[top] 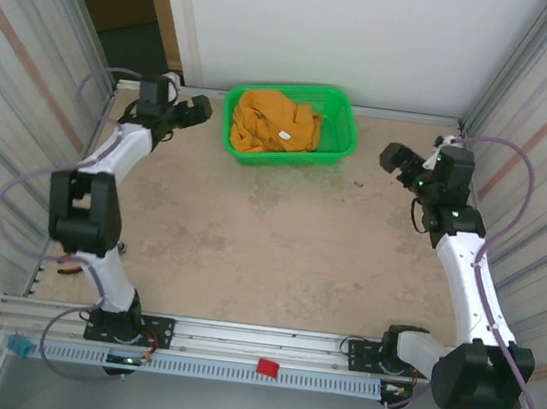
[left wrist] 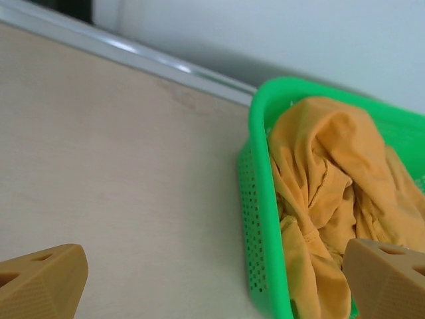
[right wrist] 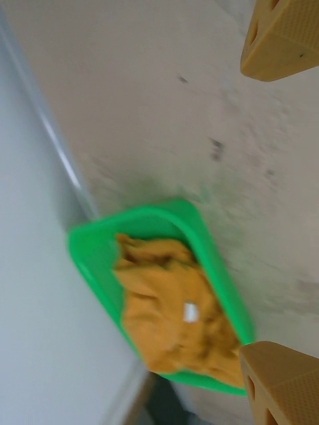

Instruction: Fold the inside-out t-shirt

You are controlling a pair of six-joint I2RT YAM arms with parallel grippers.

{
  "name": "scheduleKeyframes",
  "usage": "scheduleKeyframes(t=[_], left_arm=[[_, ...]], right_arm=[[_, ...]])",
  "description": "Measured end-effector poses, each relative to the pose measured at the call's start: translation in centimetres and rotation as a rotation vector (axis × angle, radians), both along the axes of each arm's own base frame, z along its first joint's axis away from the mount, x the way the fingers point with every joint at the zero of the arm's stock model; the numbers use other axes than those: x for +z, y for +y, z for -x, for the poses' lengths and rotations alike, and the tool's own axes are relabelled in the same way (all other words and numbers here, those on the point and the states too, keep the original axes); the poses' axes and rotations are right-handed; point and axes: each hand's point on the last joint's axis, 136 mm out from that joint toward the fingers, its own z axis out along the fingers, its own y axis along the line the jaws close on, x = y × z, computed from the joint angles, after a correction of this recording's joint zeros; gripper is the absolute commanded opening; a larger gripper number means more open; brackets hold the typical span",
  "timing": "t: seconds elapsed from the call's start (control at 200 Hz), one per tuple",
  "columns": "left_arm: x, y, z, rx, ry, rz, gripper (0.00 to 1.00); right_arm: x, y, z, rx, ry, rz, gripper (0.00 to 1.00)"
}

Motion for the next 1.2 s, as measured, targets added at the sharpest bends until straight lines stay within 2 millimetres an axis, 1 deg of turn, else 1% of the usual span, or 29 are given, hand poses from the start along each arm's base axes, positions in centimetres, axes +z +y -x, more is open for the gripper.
scheduleKeyframes(t=[0.035, 0.095, 0.185, 0.306, 0.416, 0.501, 0.561, 0.631, 0.706, 0.746, 0.847, 0.922, 0.982, 1.047, 1.097, 1.142, 1.197], left_arm=[[-1.1, -0.9, -0.7, -0.016, 0.028, 0.009, 0.99], [-2.7, -2.5, -1.8, -0.042, 0.065, 0.016, 0.99], [-5.0, -4.6, -3.1, -0.069, 0.112, 0.026, 0.99], [-6.8, -7.4, -5.1, -0.1, 0.135, 0.046, 0.99], [-7.5, -10.2, -6.9, -0.14, 0.124, 0.065, 0.99], [-7.2, -12.9, -8.3, -0.177, 0.094, 0.077, 0.99], [-6.9, -15.1, -9.0, -0.211, 0.073, 0.086, 0.99], [-6.5, -18.3, -9.7, -0.266, 0.04, 0.102, 0.99], [-6.2, -21.9, -9.8, -0.327, 0.007, 0.117, 0.99], [-6.2, -24.2, -9.5, -0.362, -0.006, 0.131, 0.99], [-6.0, -29.1, -8.5, -0.431, -0.041, 0.173, 0.99], [-6.1, -32.2, -7.5, -0.469, -0.061, 0.203, 0.99], [-6.2, -34.2, -6.7, -0.493, -0.07, 0.221, 0.99], [-6.2, -35.8, -5.9, -0.51, -0.07, 0.236, 0.99], [-6.1, -36.3, -5.6, -0.515, -0.07, 0.243, 0.99], [-5.7, -36.3, -5.5, -0.514, -0.076, 0.247, 0.99], [-5.6, -35.4, -5.3, -0.499, -0.064, 0.243, 0.99]], right_arm=[[-0.3, 0.9, 0.6, 0.03, 0.023, -0.004, 0.99], [-0.7, 1.4, 1.6, 0.05, 0.051, -0.005, 0.99], [-0.3, 1.2, 3.0, 0.048, 0.063, -0.004, 0.99], [0.7, 0.7, 4.1, 0.033, 0.064, -0.001, 0.99], [1.6, -0.5, 4.2, -0.005, 0.057, -0.003, 0.99], [1.5, -1.7, 4.2, -0.042, 0.072, -0.007, 0.99], [1.1, -2.4, 4.3, -0.066, 0.09, -0.011, 0.99], [0.7, -3.0, 4.4, -0.092, 0.108, -0.022, 0.99], [0.3, -3.6, 4.4, -0.11, 0.124, -0.032, 0.99], [0.2, -3.8, 4.4, -0.118, 0.132, -0.038, 0.99], [-0.5, -4.3, 4.3, -0.136, 0.16, -0.064, 0.99], [-1.0, -4.5, 4.0, -0.139, 0.187, -0.08, 0.99], [-1.3, -4.4, 3.5, -0.137, 0.207, -0.096, 0.99], [-1.5, -4.1, 2.7, -0.13, 0.225, -0.119, 1.0], [-1.6, -3.9, 1.9, -0.124, 0.238, -0.138, 0.98], [-1.7, -3.7, 1.0, -0.118, 0.252, -0.156, 0.96], [-2.0, -3.4, -0.4, -0.107, 0.267, -0.173, 0.95]])
